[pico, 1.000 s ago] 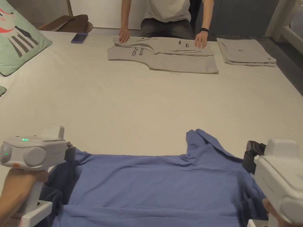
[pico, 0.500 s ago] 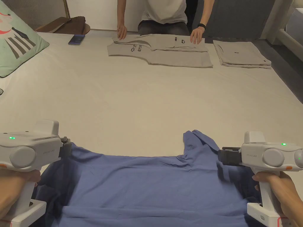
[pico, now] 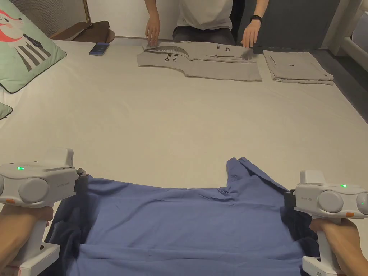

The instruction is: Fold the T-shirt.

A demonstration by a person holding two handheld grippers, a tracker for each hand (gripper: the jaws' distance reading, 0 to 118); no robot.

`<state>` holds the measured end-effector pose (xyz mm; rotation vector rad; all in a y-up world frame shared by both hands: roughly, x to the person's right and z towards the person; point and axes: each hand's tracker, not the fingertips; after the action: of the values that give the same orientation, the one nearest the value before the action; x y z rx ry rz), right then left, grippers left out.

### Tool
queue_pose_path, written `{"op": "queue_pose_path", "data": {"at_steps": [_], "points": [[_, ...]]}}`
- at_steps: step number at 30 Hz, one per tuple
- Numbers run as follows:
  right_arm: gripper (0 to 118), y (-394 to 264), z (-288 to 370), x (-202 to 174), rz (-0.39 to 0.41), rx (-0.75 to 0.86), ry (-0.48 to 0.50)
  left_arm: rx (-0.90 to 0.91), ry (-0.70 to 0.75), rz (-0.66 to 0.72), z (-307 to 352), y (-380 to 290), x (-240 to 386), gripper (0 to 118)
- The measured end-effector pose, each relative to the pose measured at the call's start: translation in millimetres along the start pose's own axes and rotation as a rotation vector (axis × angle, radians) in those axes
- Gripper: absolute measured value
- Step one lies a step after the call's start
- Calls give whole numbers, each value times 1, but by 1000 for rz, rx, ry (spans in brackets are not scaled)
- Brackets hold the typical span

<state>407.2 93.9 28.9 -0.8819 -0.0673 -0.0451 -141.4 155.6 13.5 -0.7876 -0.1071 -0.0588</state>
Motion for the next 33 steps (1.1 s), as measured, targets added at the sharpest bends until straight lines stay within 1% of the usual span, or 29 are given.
{"op": "queue_pose_path", "data": {"at_steps": [4, 9, 11, 13, 17, 19, 21, 25, 29, 30, 33], "points": [[1, 0, 31, 2, 6, 71, 14, 7, 19, 21, 8, -4, -6, 4], [1, -9, 97, 8, -23, 197, 83, 33, 30, 69, 38, -15, -19, 4], [1, -17, 123, 10, -34, 235, 95, 43, 35, 87, 52, -23, -24, 4], [1, -28, 148, 13, -38, 256, 109, 52, 37, 110, 67, -32, -31, 4], [1, -62, 194, 17, -76, 288, 136, 66, 35, 135, 100, -59, -36, 4], [1, -82, 212, 19, -81, 301, 125, 72, 33, 138, 115, -75, -37, 4], [1, -107, 228, 18, -104, 307, 127, 73, 31, 141, 129, -95, -35, 4], [1, -151, 238, 13, -117, 296, 117, 56, 32, 138, 144, -130, -31, 4], [1, -184, 225, 15, -121, 254, 112, 2, 34, 142, 143, -158, -31, 4], [1, -191, 222, 14, -120, 230, 87, -4, 39, 144, 143, -164, -31, 4], [1, -210, 207, 20, -158, 184, 69, -32, 50, 173, 138, -180, -34, 4]]}}
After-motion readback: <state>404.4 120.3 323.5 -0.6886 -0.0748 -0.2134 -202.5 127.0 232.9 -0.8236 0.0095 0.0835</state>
